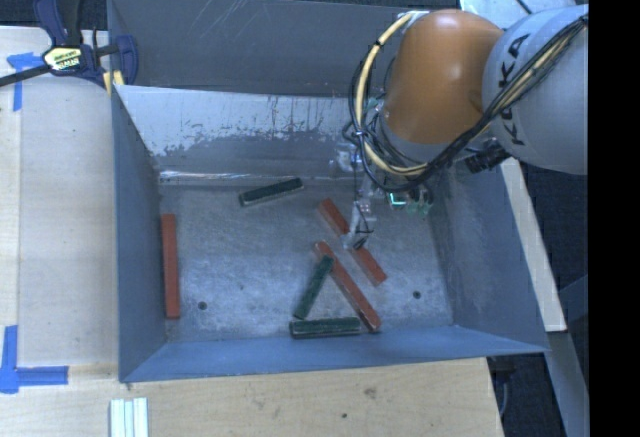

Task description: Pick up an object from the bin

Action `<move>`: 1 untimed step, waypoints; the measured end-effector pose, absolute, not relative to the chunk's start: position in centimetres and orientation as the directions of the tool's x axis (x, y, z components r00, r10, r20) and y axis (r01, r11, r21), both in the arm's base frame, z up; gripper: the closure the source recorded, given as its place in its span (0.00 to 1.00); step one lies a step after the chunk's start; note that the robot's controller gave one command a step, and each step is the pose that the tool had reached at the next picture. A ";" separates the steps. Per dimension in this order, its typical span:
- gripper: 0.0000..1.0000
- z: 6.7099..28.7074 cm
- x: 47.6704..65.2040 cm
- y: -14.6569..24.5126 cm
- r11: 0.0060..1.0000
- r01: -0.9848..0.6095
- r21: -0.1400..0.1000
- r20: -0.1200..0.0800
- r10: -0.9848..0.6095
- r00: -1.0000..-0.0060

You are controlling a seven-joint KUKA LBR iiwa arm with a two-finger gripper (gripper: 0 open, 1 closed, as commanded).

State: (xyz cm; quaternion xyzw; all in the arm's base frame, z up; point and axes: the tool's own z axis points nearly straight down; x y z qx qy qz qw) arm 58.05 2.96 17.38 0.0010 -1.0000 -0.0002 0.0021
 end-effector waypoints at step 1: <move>0.00 6.9 62.4 -1.2 0.995 -0.102 0.001 0.006 -0.102 -0.995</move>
Offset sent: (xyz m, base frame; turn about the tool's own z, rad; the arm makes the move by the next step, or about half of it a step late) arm 0.0446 -0.0394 -0.1018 -0.1022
